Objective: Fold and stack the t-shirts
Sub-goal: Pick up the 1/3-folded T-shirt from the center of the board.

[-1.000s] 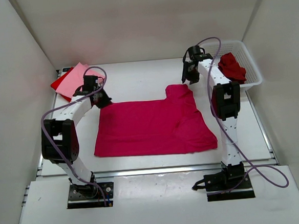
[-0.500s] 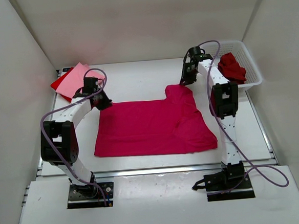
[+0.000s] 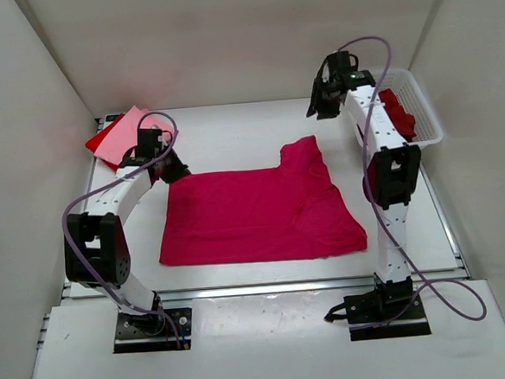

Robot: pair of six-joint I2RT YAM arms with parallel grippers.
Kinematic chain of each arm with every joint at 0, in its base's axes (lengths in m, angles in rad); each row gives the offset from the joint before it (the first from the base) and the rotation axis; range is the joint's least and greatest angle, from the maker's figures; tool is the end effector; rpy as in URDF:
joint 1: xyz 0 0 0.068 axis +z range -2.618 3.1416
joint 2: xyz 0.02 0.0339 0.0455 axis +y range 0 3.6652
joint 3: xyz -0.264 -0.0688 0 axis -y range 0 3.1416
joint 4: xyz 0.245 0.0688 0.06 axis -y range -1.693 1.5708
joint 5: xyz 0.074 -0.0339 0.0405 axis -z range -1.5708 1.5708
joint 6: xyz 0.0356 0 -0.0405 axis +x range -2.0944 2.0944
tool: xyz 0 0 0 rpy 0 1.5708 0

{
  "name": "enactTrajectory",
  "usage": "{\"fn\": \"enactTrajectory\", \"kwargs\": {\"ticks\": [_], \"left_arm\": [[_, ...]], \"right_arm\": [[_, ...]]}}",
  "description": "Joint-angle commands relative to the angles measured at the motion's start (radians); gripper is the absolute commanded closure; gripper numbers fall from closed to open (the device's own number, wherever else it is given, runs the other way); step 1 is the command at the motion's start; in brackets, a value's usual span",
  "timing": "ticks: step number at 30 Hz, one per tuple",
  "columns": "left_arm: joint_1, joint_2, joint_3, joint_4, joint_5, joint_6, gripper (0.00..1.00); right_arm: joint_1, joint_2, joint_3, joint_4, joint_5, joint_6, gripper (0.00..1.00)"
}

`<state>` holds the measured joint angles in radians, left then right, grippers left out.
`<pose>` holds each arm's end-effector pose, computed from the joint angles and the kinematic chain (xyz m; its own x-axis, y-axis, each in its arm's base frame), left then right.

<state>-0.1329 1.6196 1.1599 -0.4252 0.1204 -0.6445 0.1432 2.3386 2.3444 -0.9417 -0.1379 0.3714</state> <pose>0.3447 -0.0504 0.2376 -0.7375 -0.5032 -0.4505 -0.2954 0.8402 -0.4548 0.5069 0.0780 0.2769 -0.8231 0.2445 -0.5125 0.0823 0.9444 0.3184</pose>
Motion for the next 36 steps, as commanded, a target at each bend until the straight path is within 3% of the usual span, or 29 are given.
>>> {"fn": "enactTrajectory", "kwargs": {"ticks": [1,5,8,13,22,26,32,36], "left_arm": [[0.003,-0.064,-0.002,0.009,0.013,-0.015,0.91],[0.007,-0.067,-0.023,0.022,0.007,-0.017,0.9],[0.012,-0.044,-0.022,0.026,0.01,-0.023,0.89],[0.006,-0.011,0.035,0.013,-0.005,-0.014,0.88],[0.016,0.025,0.055,0.025,0.012,-0.009,0.88],[0.007,0.03,0.049,0.033,0.021,-0.012,0.89],[0.009,0.033,0.024,0.043,0.019,-0.004,0.88],[0.022,0.025,0.038,0.036,0.025,0.002,0.88]], "right_arm": [[-0.013,-0.169,-0.06,0.003,0.011,-0.006,0.65],[0.013,-0.162,-0.112,-0.092,0.11,-0.023,0.57],[0.013,-0.154,-0.119,-0.045,0.101,-0.02,0.58],[-0.047,0.051,0.107,-0.06,0.017,0.009,0.58],[-0.011,0.258,0.209,-0.143,0.083,0.034,0.55],[-0.011,0.404,0.467,-0.227,0.019,0.063,0.52],[0.001,0.424,0.478,-0.204,-0.032,0.089,0.6],[0.01,0.389,0.469,-0.272,0.082,0.098,0.6]]}}
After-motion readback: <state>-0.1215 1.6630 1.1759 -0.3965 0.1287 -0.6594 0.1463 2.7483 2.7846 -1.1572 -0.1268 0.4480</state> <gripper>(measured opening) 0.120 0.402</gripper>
